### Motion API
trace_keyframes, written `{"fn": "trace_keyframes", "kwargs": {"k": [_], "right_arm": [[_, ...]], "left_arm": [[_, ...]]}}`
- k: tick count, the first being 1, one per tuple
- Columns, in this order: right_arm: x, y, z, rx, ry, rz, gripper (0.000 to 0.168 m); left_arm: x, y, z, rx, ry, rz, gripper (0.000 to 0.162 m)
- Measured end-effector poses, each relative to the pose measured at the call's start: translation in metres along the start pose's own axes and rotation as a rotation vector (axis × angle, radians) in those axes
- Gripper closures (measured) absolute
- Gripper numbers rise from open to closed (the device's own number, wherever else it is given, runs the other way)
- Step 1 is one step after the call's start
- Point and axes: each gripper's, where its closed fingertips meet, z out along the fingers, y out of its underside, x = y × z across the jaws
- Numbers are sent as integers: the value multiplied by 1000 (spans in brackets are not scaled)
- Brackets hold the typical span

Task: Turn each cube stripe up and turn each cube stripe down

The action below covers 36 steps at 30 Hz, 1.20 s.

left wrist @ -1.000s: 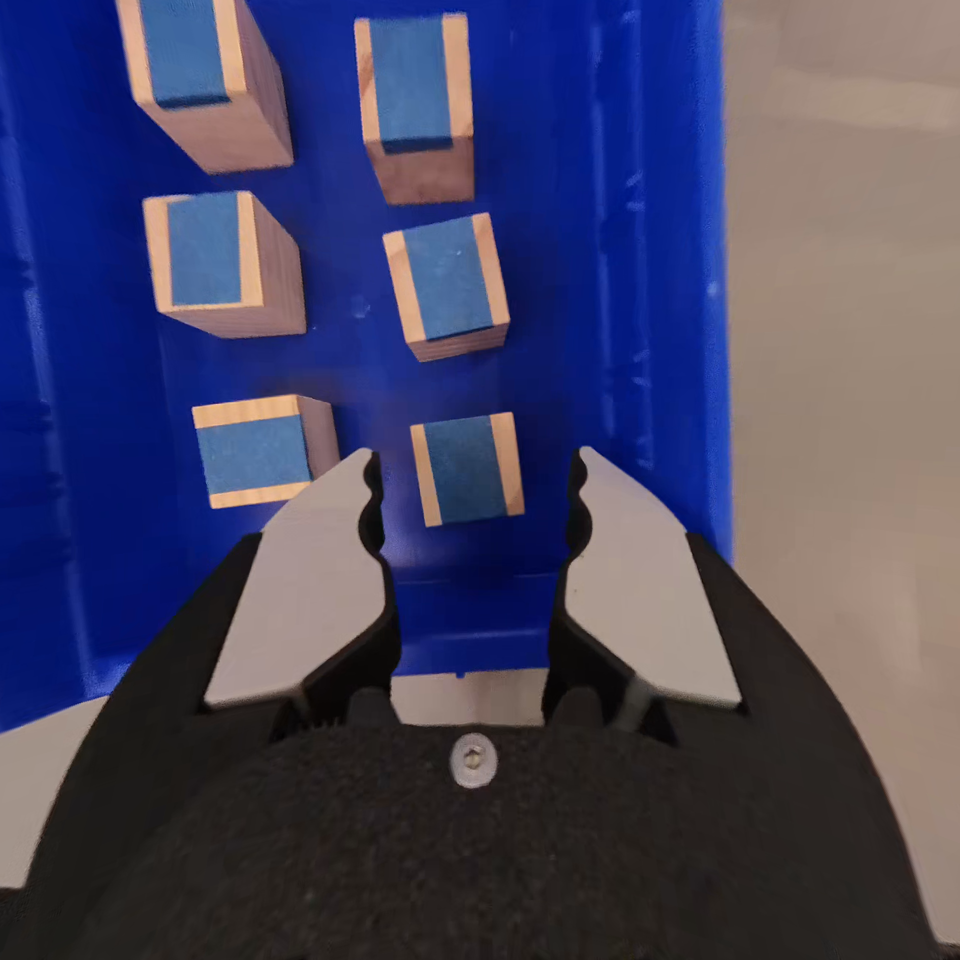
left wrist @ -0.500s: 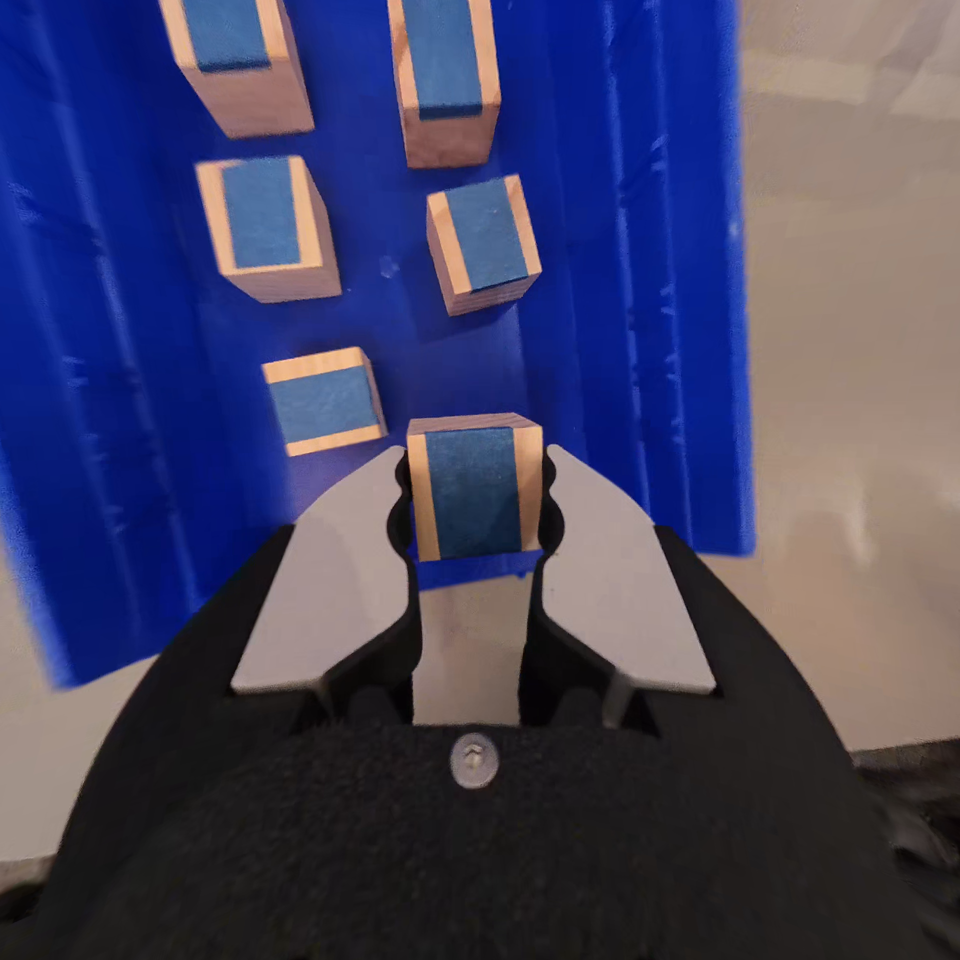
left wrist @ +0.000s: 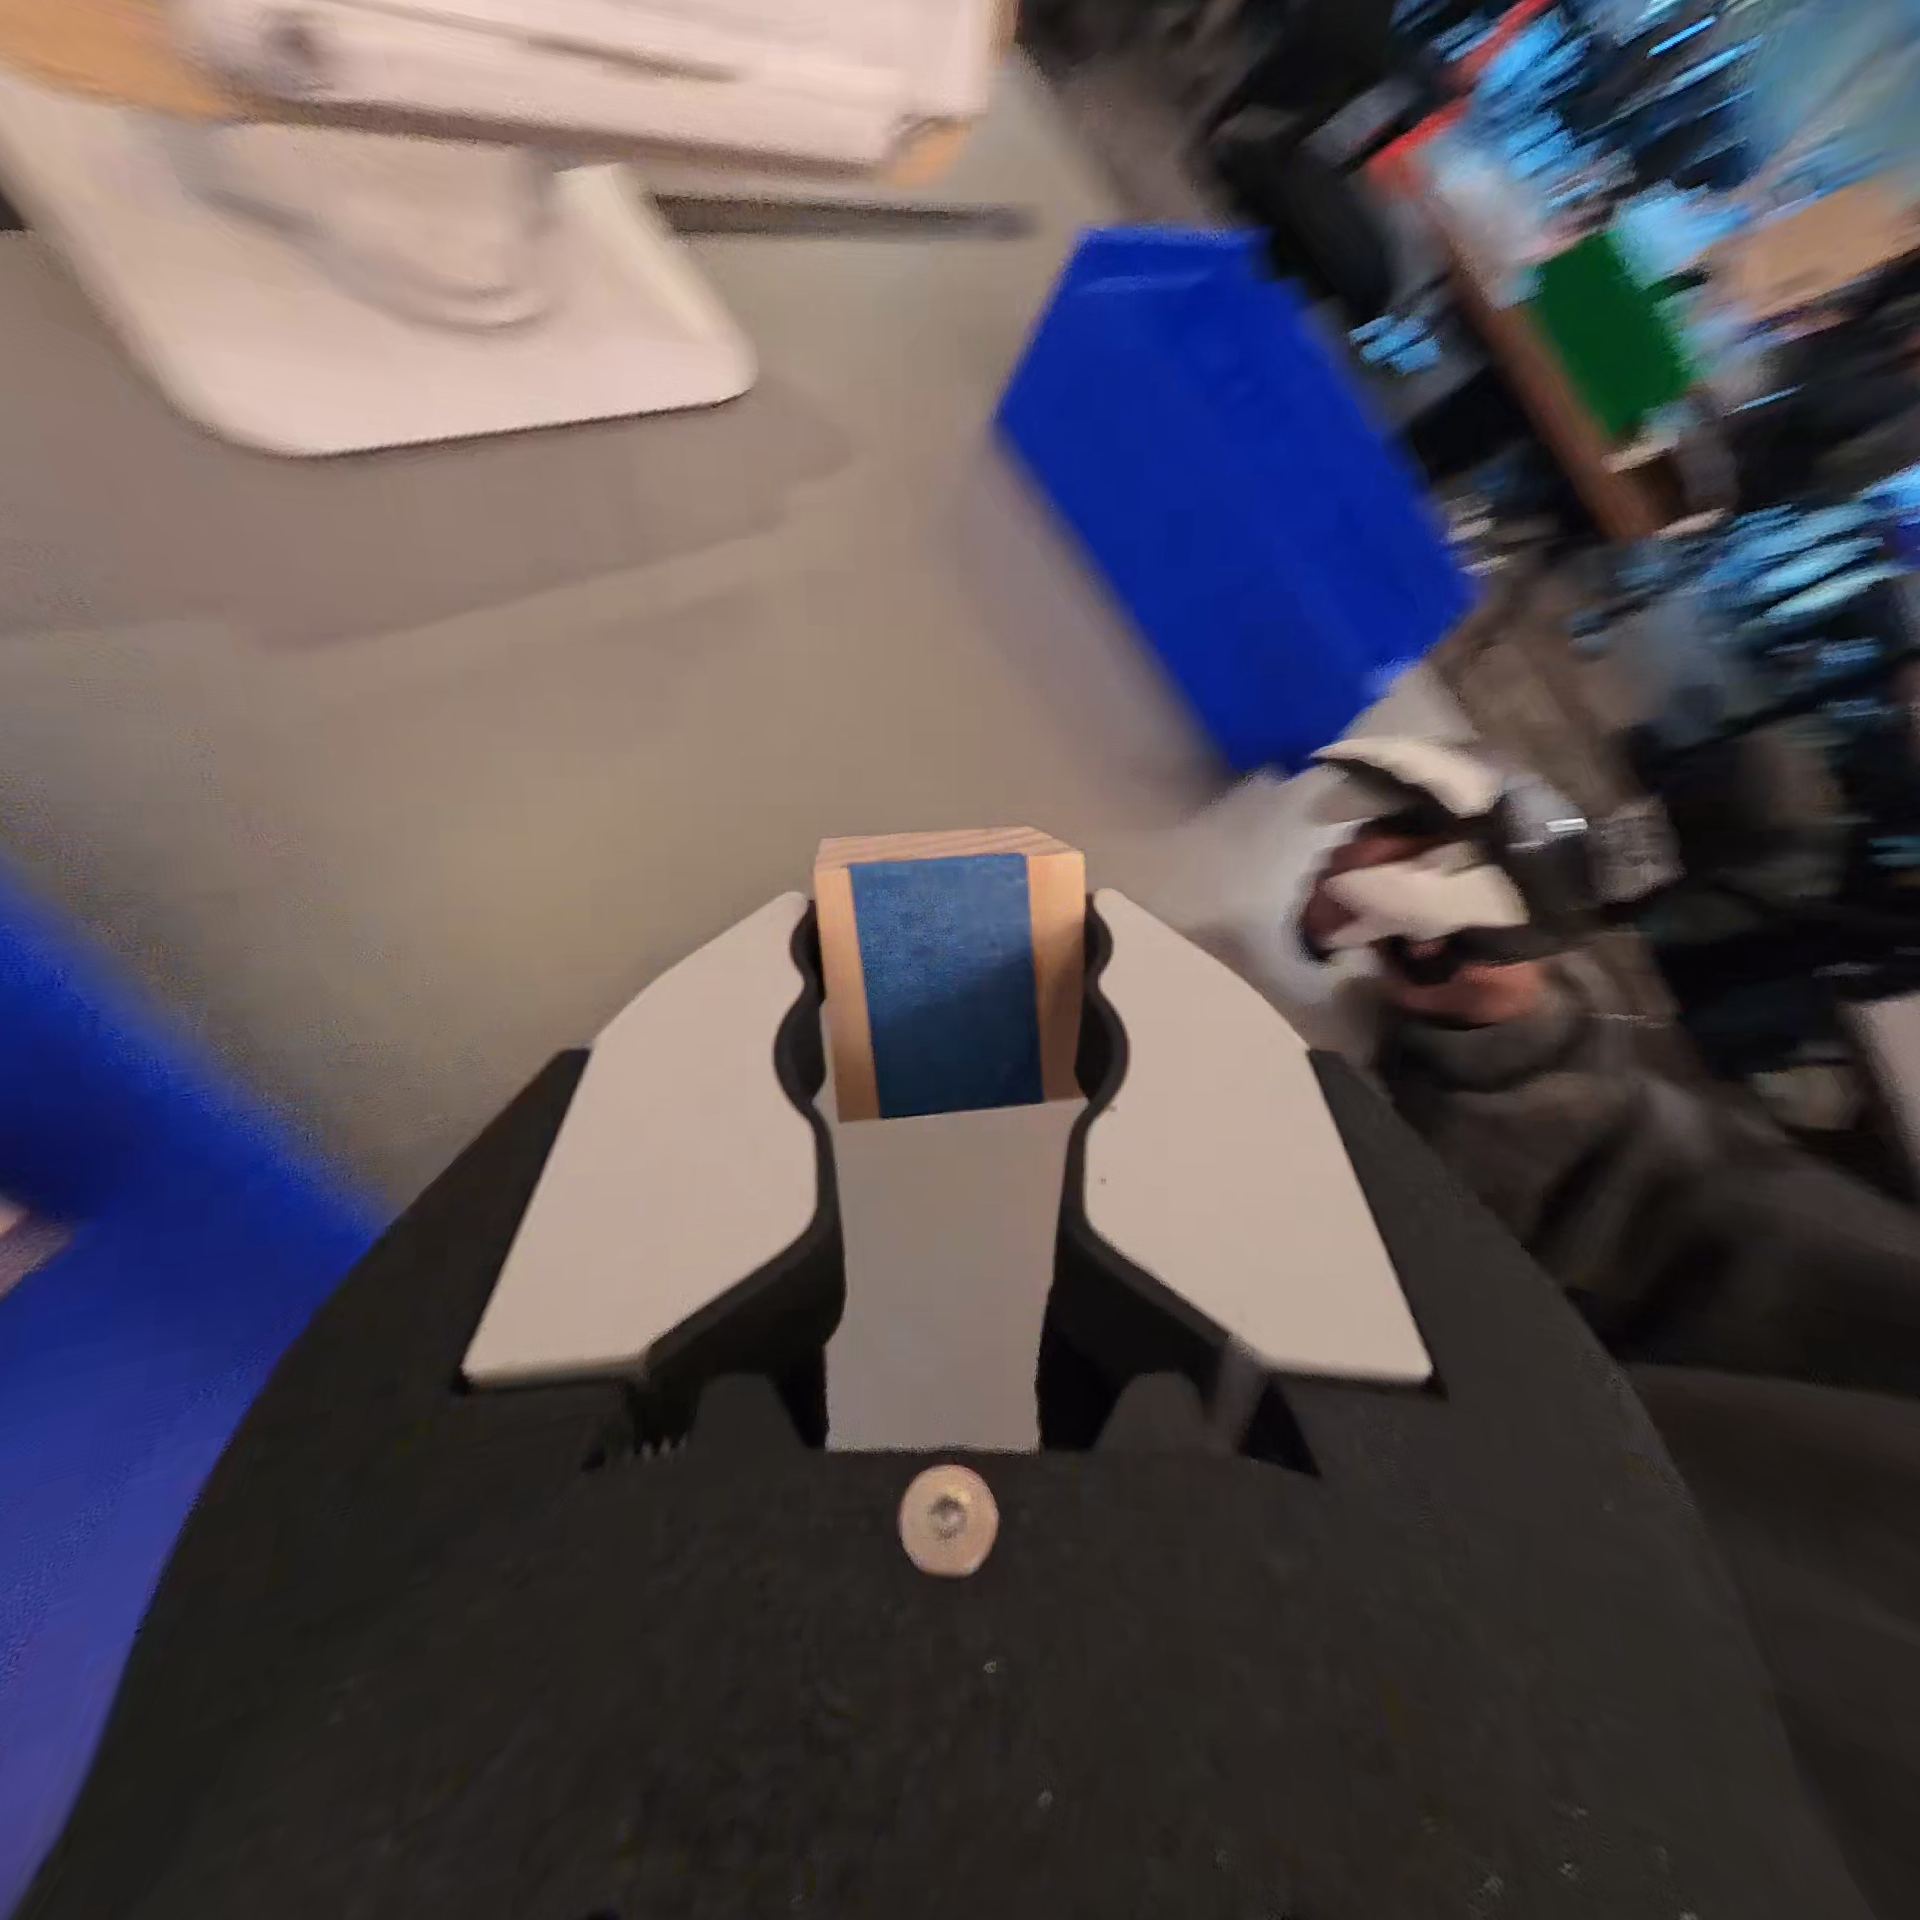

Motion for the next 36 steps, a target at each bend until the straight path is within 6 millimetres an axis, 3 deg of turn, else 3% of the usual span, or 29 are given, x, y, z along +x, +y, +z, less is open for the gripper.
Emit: {"fn": "trace_keyframes", "kwargs": {"k": [4, 8, 11, 18, 21, 23, 28, 30, 33, 36], "right_arm": [[-12, -27, 35, 40, -160, -113, 116], [-30, -57, 65, 121, -294, -186, 109], [-30, -65, 76, 197, -293, -191, 109], [-33, -58, 80, 181, -340, -210, 105], [-36, -55, 82, 177, -354, -204, 105], [-41, -51, 80, 169, -379, -232, 122], [-41, -54, 75, 165, -375, -240, 122], [-37, -62, 70, 200, -364, -232, 123], [-27, -72, 60, 193, -358, -197, 123], [-14, -81, 51, 195, -320, -175, 122]], "left_arm": [[52, -14, 49, 91, 315, -170, 117], [88, -17, 76, 128, 618, -430, 117], [98, -12, 86, 114, 739, -552, 118], [107, 4, 98, 18, 831, -622, 118], [111, 12, 103, -16, 835, -628, 118], [113, 18, 107, -39, 826, -629, 117], [118, 21, 104, -43, 818, -559, 117], [118, 18, 91, -11, 788, -481, 95], [103, 23, 70, 84, 590, -278, 86], [71, 46, 59, 161, 255, -60, 86]]}}
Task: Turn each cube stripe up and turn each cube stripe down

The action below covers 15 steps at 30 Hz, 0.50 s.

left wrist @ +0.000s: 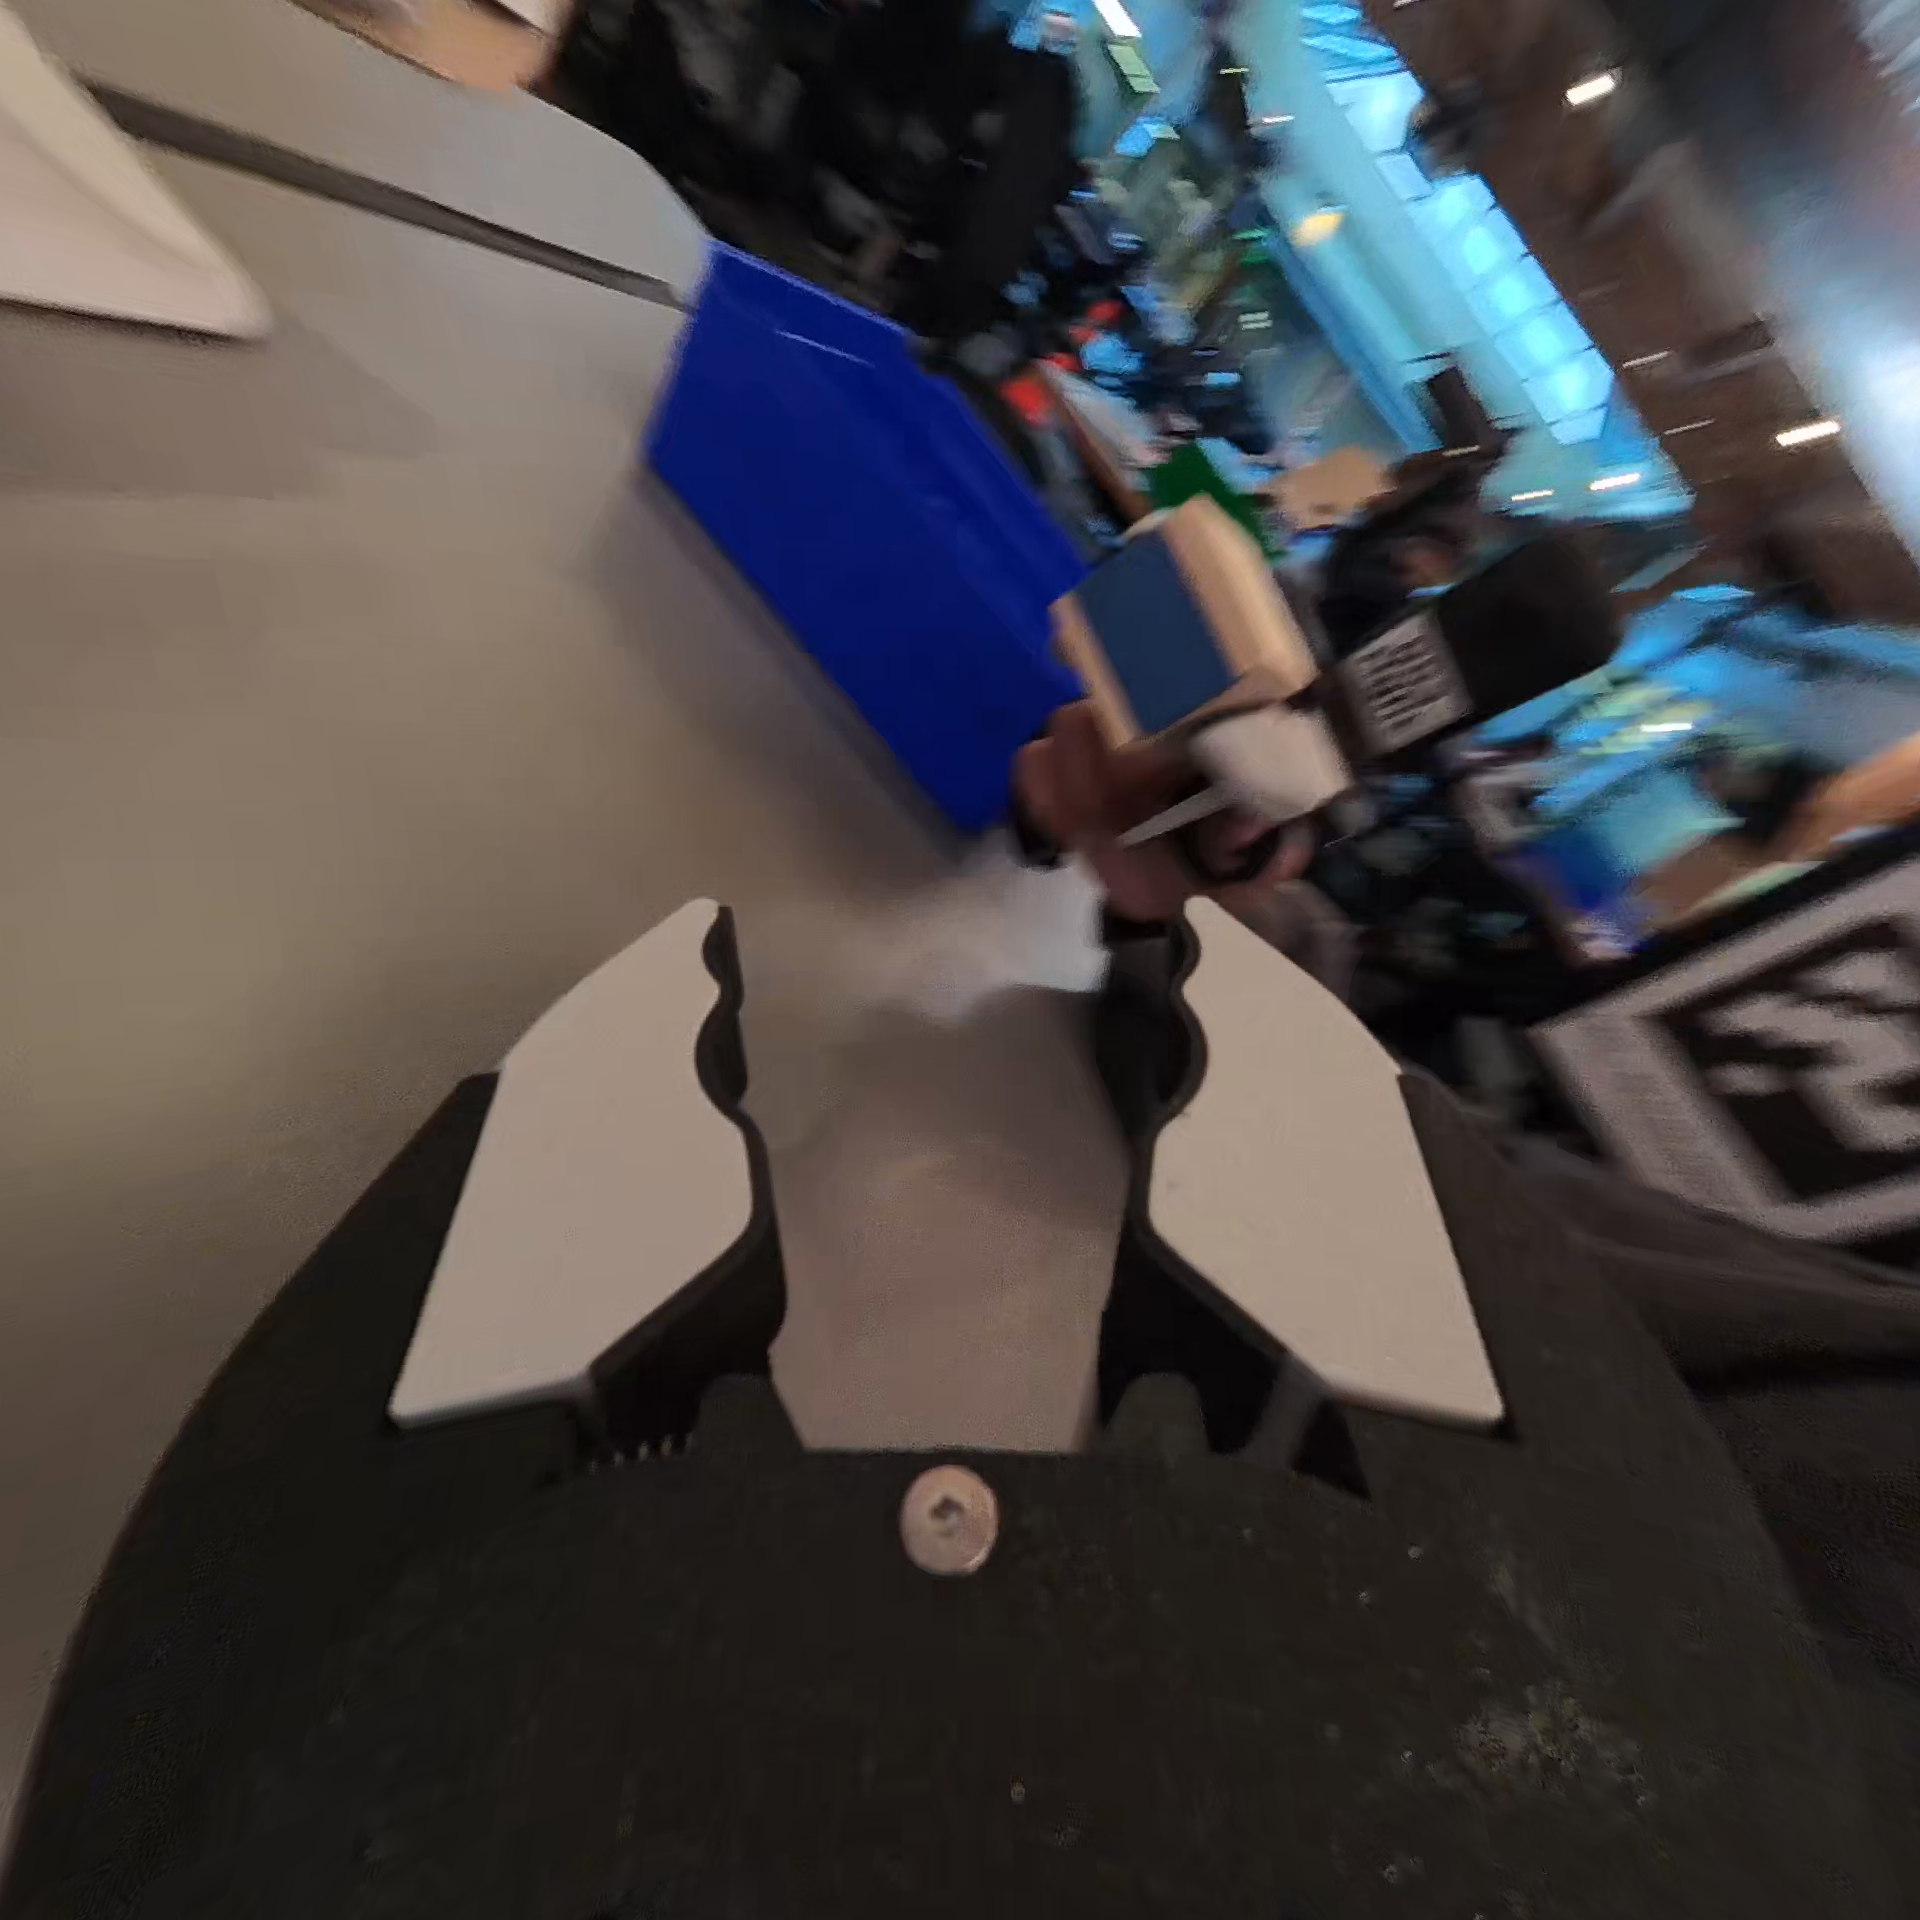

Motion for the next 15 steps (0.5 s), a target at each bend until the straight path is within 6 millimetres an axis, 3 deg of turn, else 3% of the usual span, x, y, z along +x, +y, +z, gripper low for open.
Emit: {"fn": "trace_keyframes", "kwargs": {"k": [4, 7, 11, 13, 15], "right_arm": [[14, 1, -11, -51, 60, 38, 122], [24, 7, -17, -101, 103, 80, 122], [42, 12, -24, -171, 189, 166, 122], [64, 9, -35, -233, 293, 183, 122], [98, 3, -55, -307, 451, 186, 122]], "left_arm": [[-43, 40, -36, 53, -431, 323, 89], [-34, 60, -42, 64, -415, 387, 91], [-27, 55, -43, 65, -457, 479, 93], [-28, 52, -46, 65, -496, 531, 94], [-28, 52, -48, 65, -509, 544, 94]]}}
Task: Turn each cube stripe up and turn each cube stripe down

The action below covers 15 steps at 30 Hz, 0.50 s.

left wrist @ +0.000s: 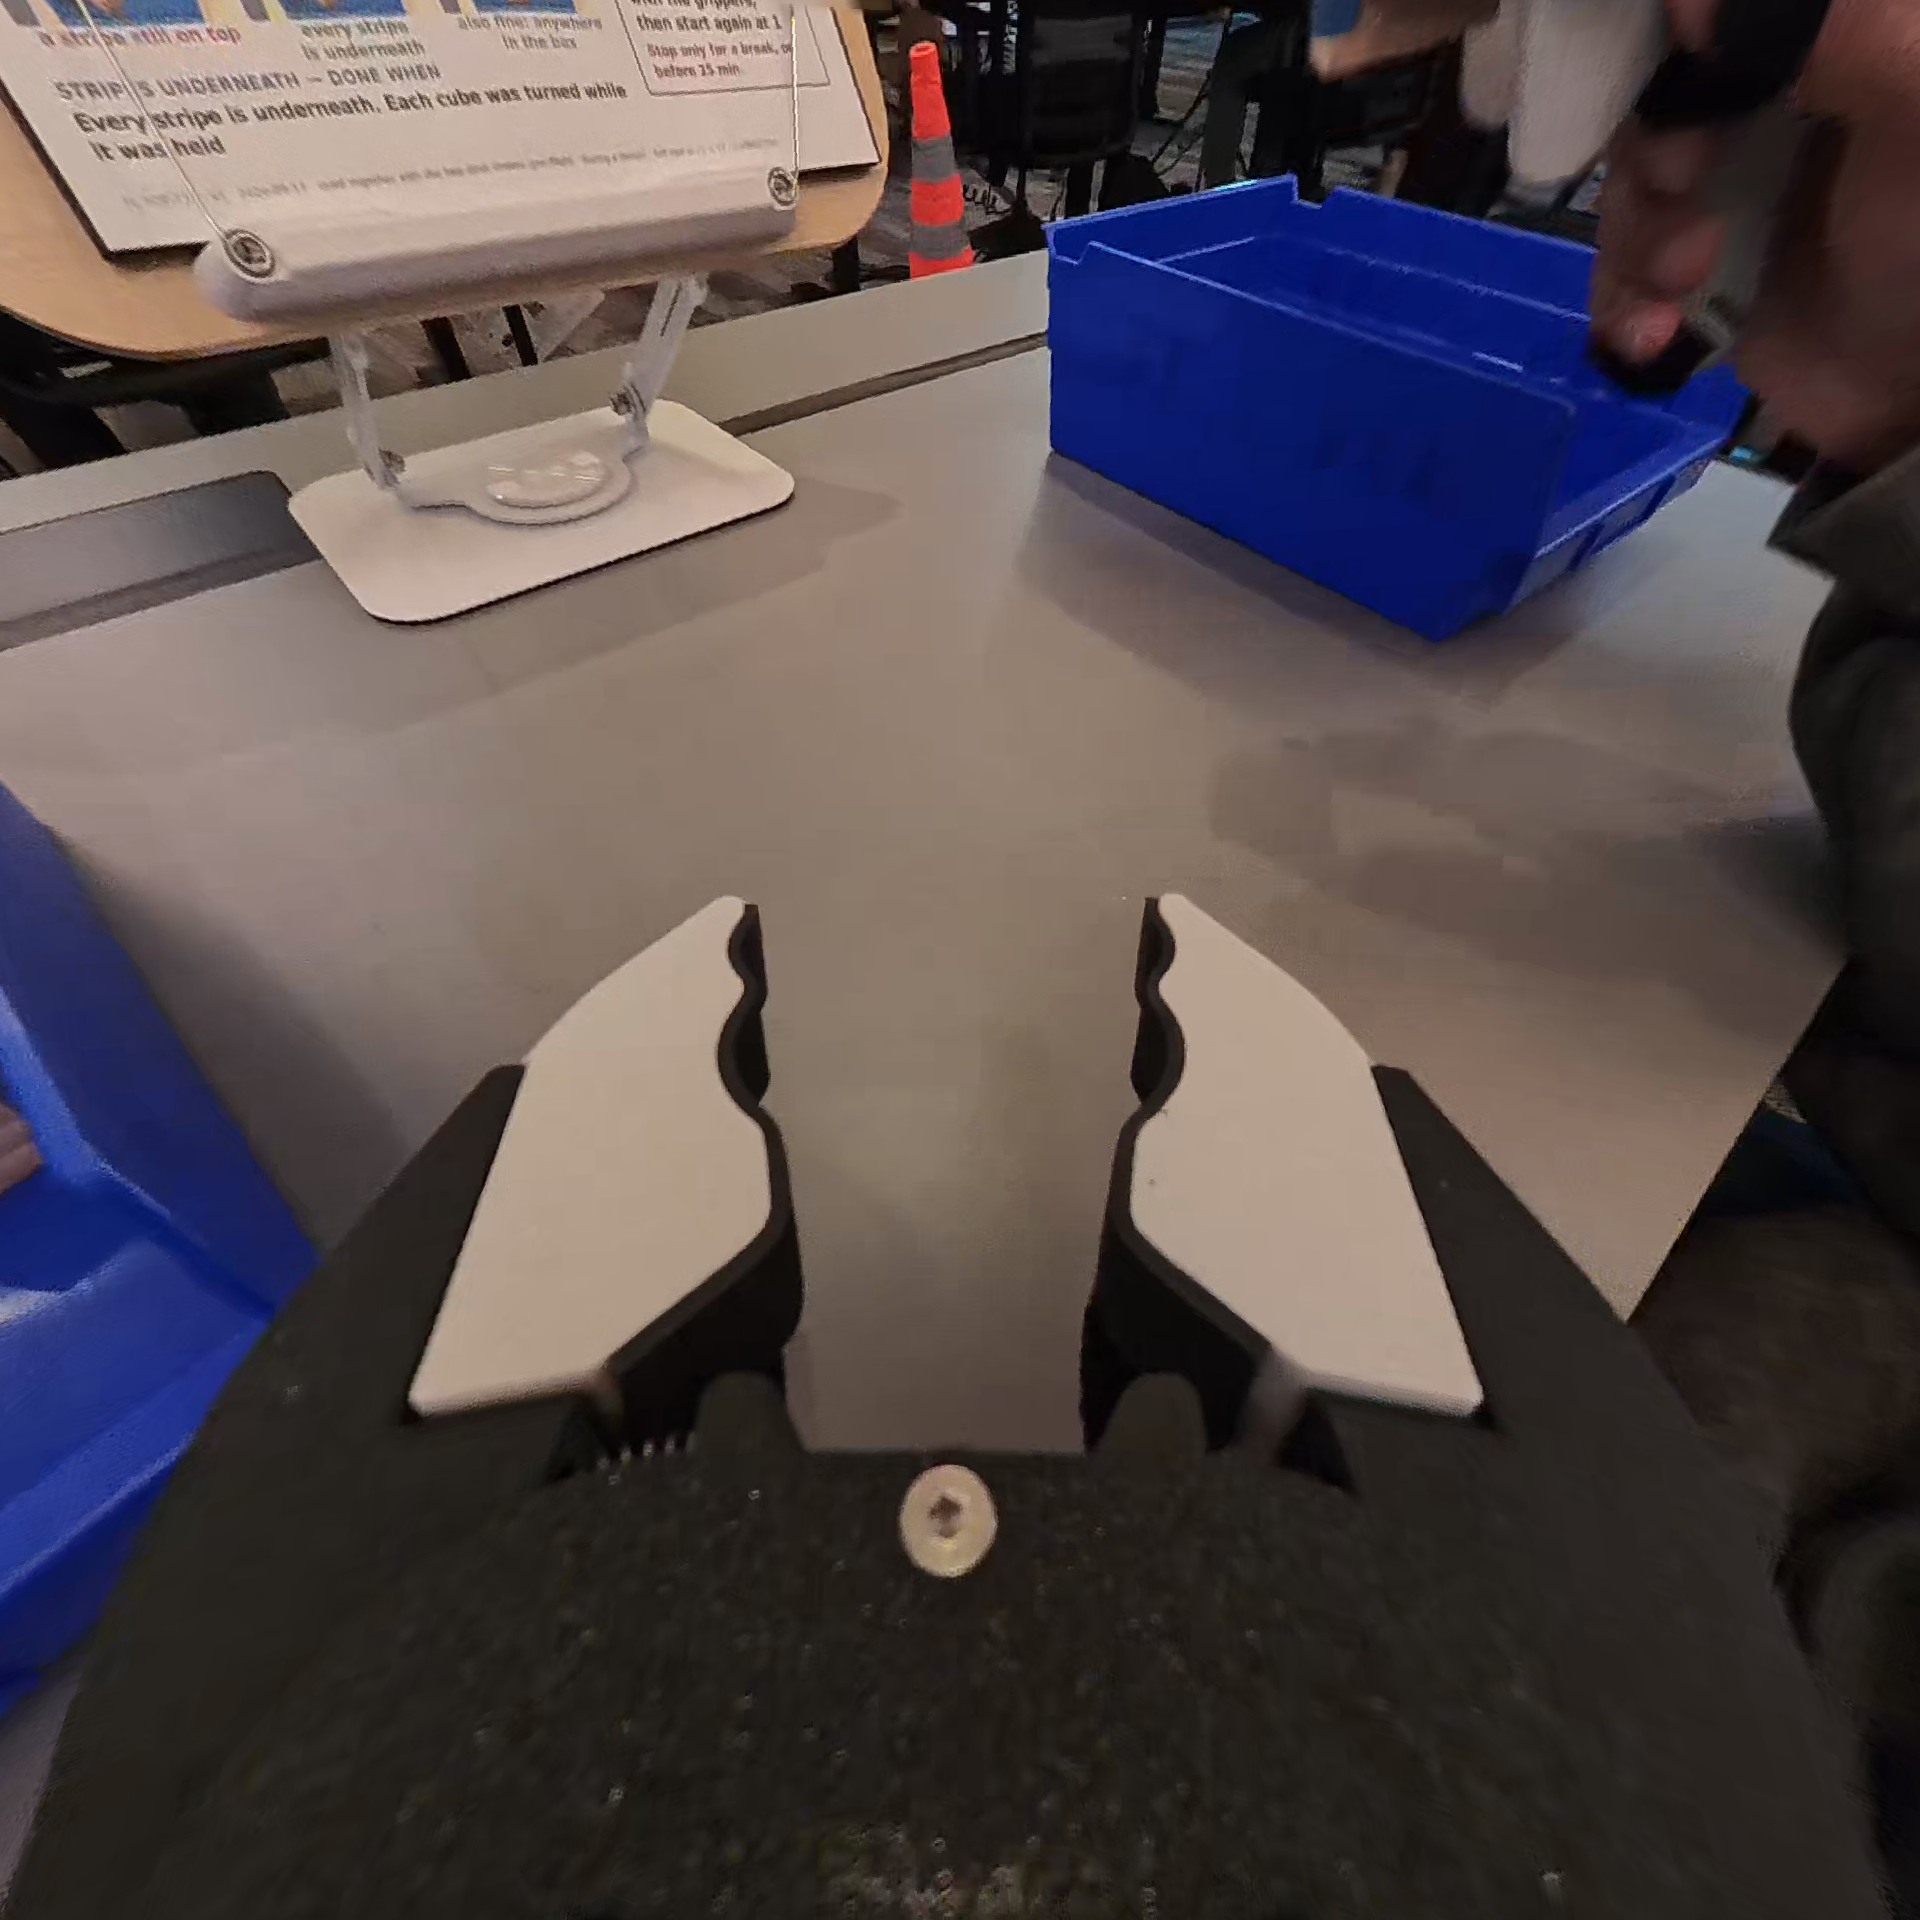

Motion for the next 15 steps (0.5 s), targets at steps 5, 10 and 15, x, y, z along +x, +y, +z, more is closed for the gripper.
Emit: {"fn": "trace_keyframes", "kwargs": {"k": [5, 10, 15], "right_arm": [[122, -7, -13, -198, 337, 182, 122], [225, 65, -1, -650, 518, 305, 122], [259, 144, 0, -970, 542, 492, 122]], "left_arm": [[7, 1, -1, -13, 72, -70, 94], [4, 2, -1, -24, 87, -97, 94], [3, 5, 0, -41, 91, -97, 94]]}}
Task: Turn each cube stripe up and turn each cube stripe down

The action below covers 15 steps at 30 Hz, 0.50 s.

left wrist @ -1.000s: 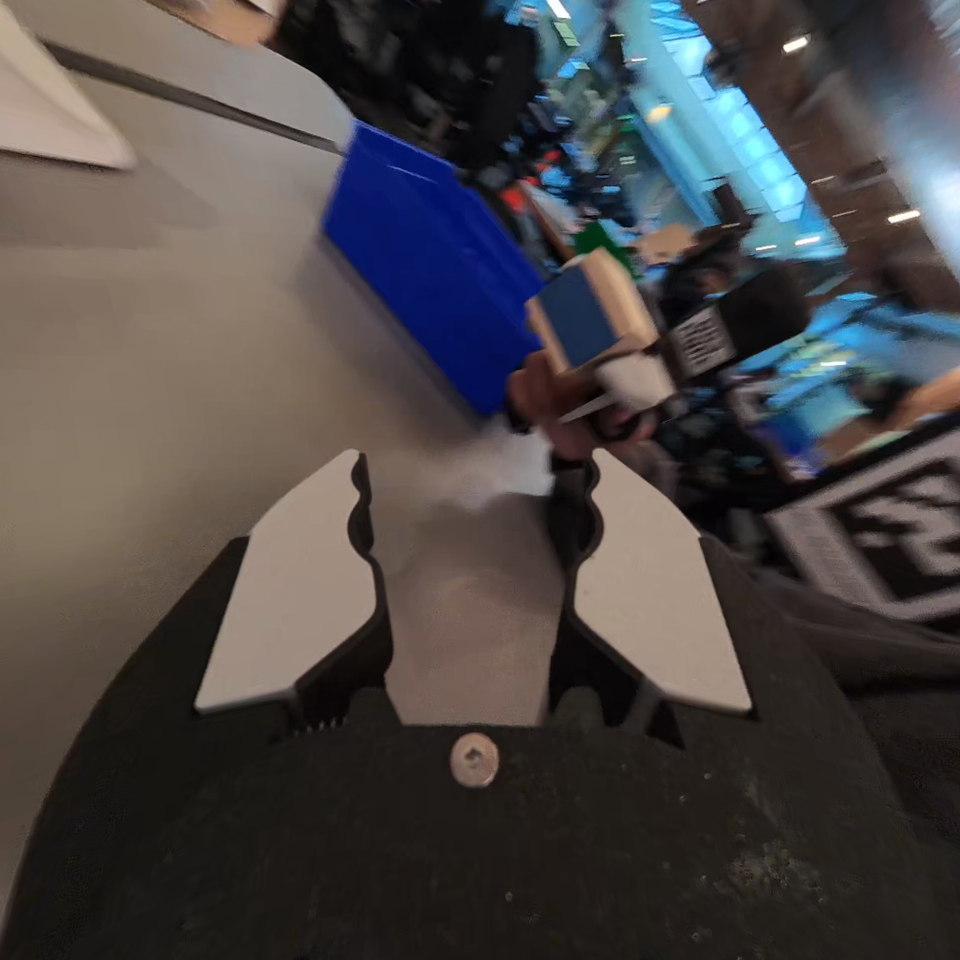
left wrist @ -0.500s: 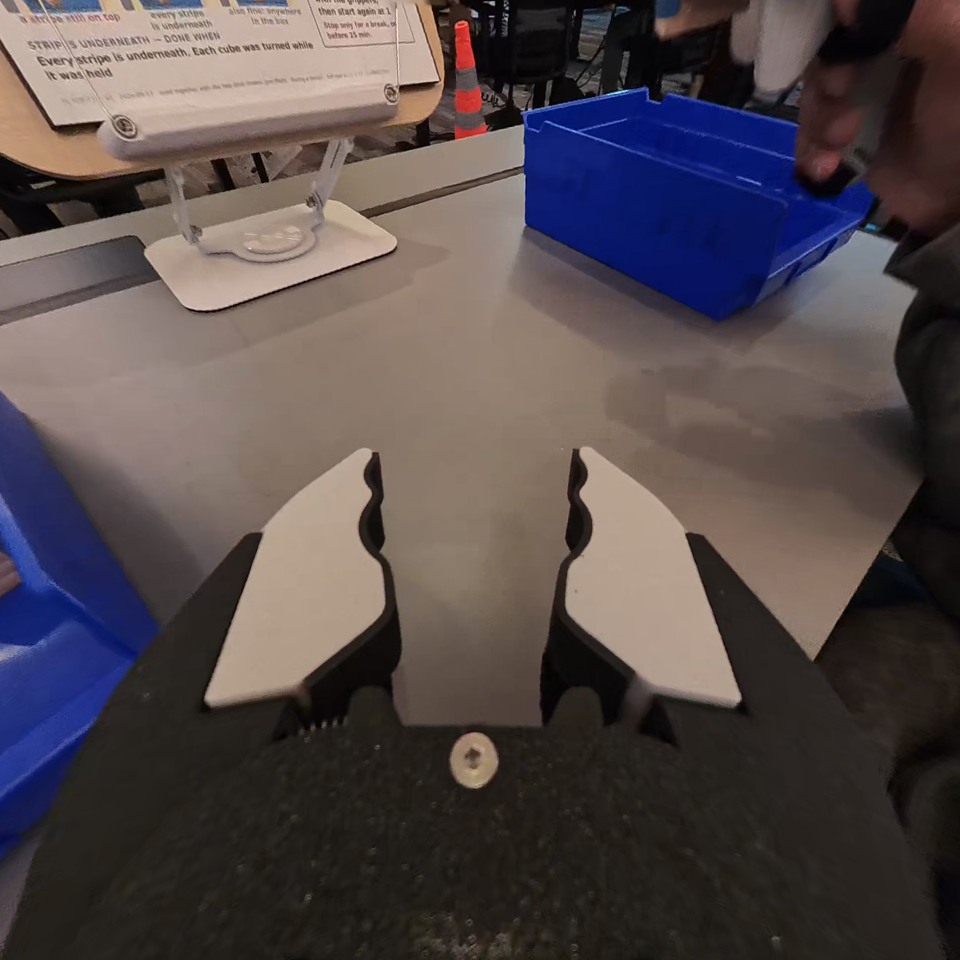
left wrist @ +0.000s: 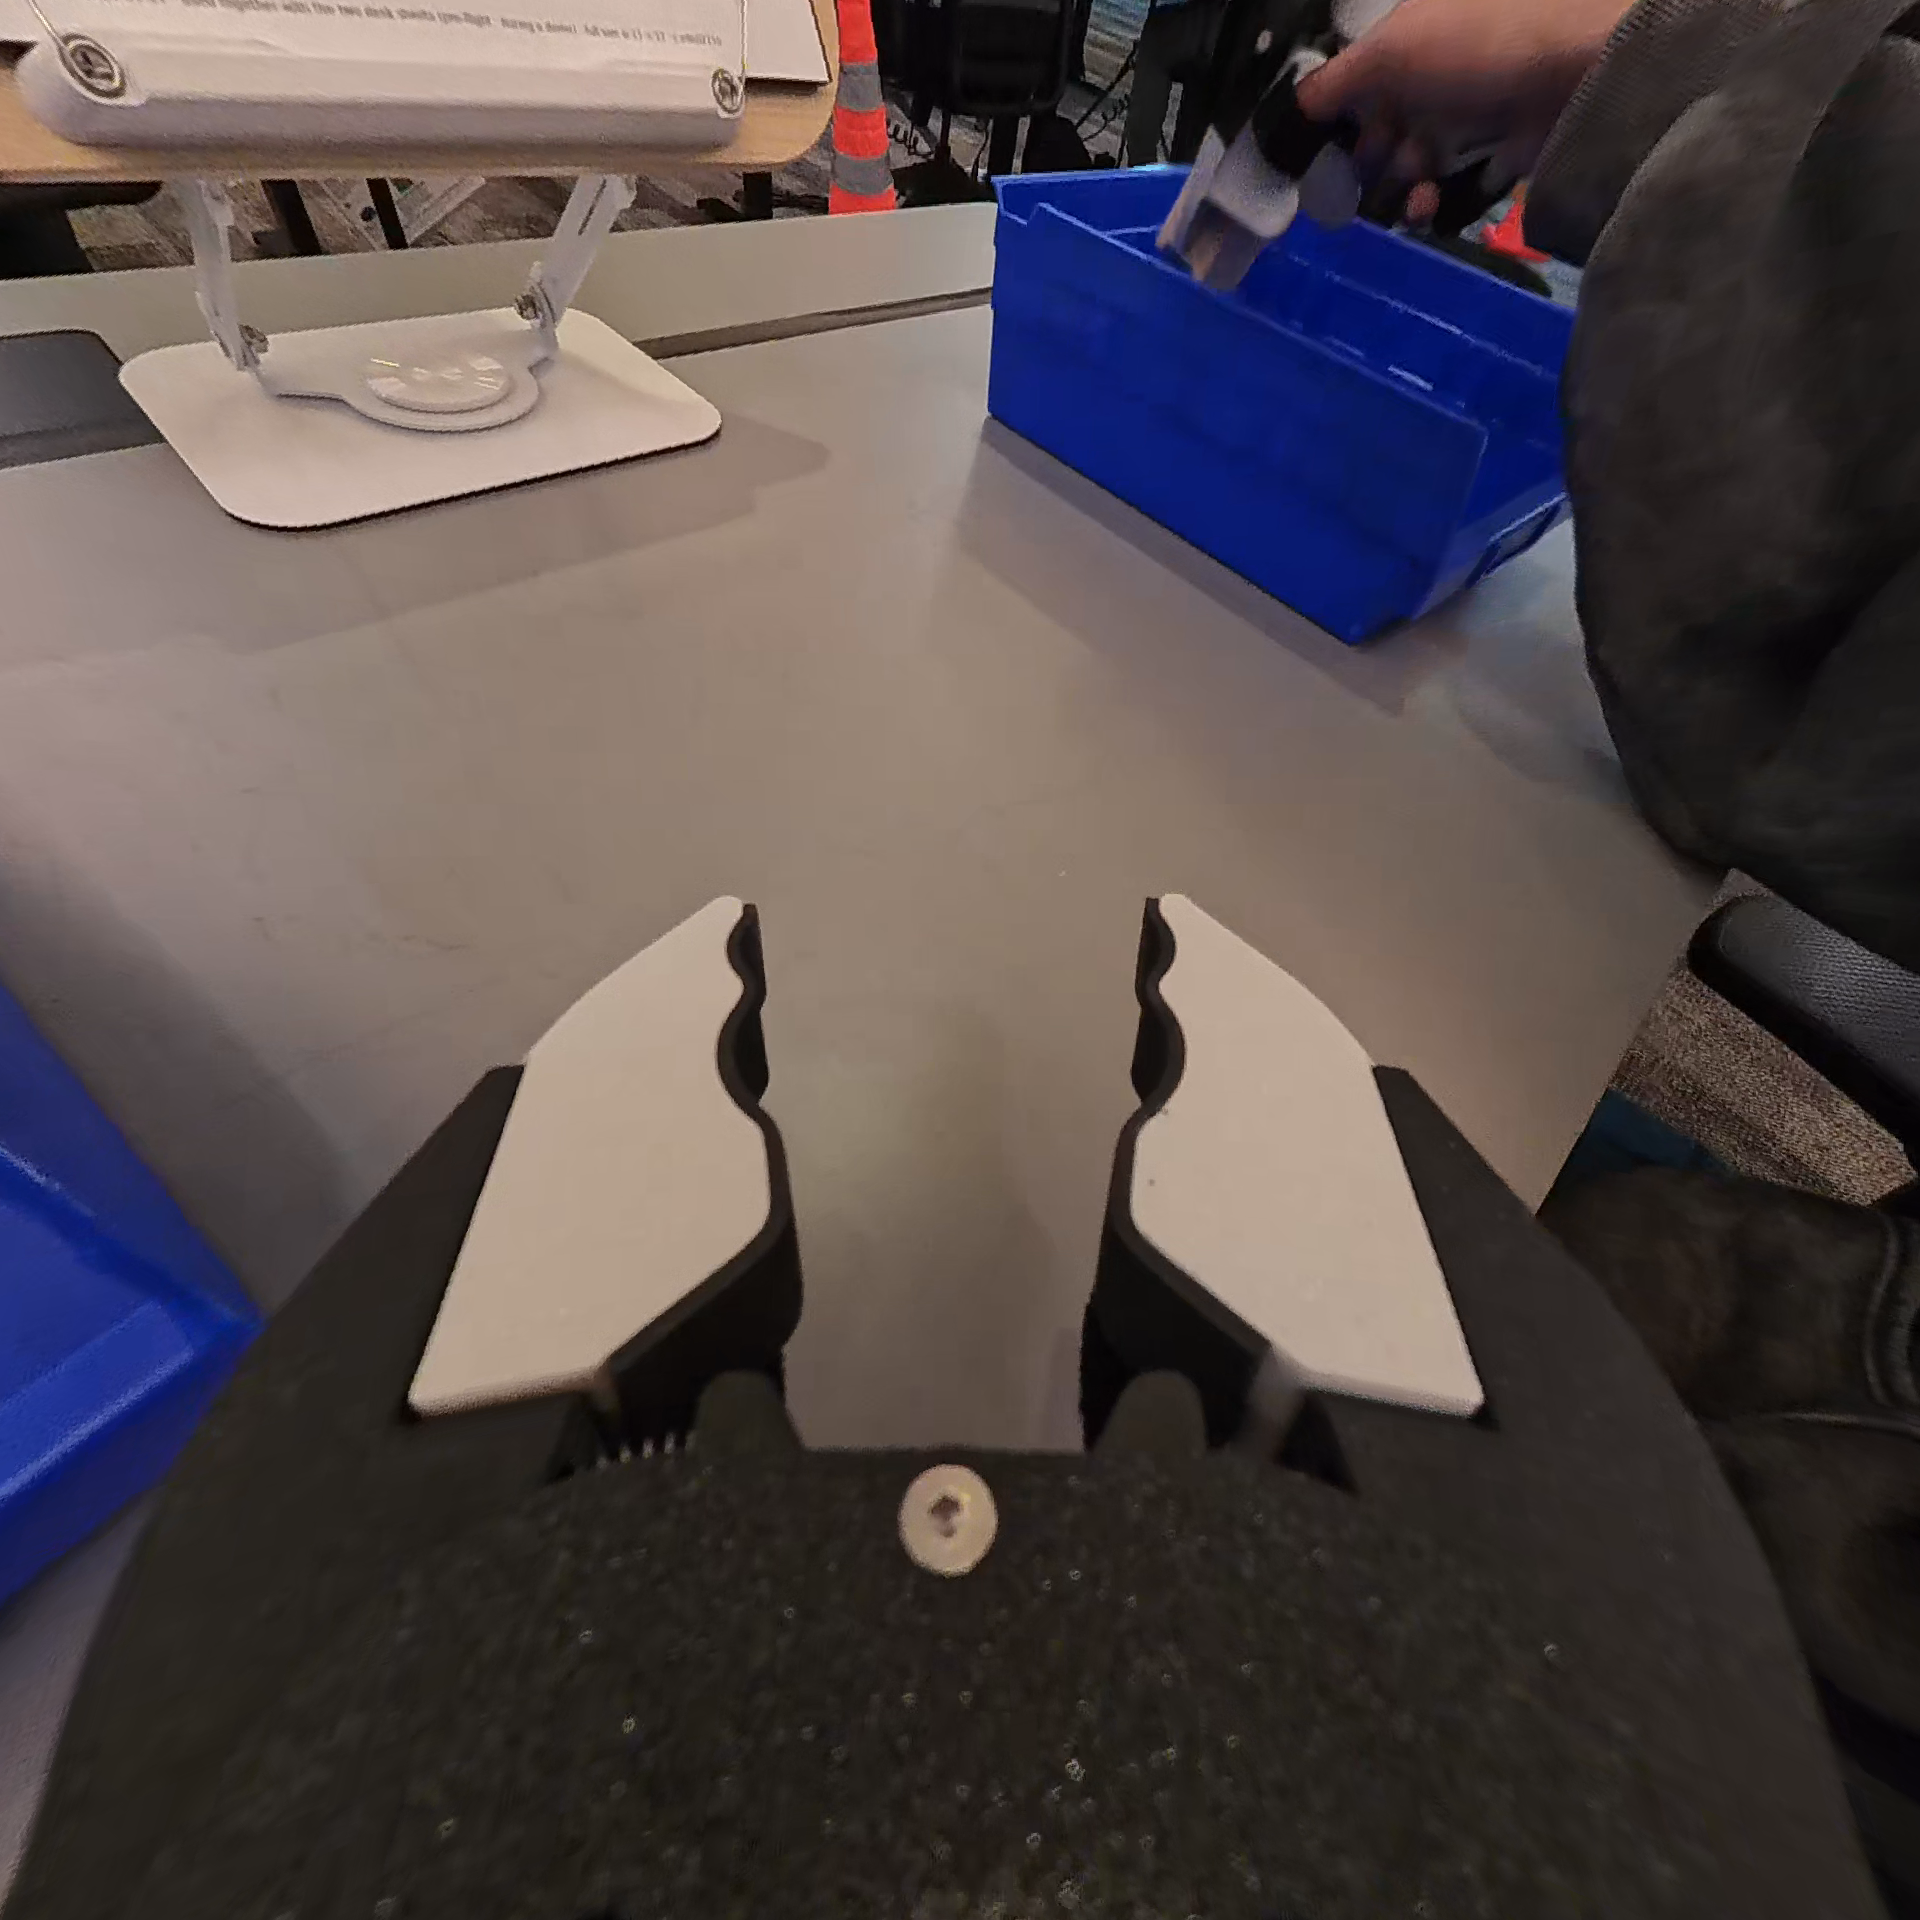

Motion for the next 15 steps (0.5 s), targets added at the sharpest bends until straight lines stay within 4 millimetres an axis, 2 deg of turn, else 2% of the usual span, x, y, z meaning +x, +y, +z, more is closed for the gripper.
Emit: {"fn": "trace_keyframes", "kwargs": {"k": [3, 6, 11, 15], "right_arm": [[12, 13, 29, -100, -7, 46, 122], [15, 22, 47, -150, -24, 74, 122], [21, 35, 60, -208, -5, 74, 122], [23, 34, 60, -190, 16, 40, 121]], "left_arm": [[-2, 4, 2, -24, -1, -5, 94], [0, 7, 5, -35, 19, -18, 94], [1, 10, 7, -52, 33, -20, 94], [2, 11, 8, -60, 32, -13, 94]]}}
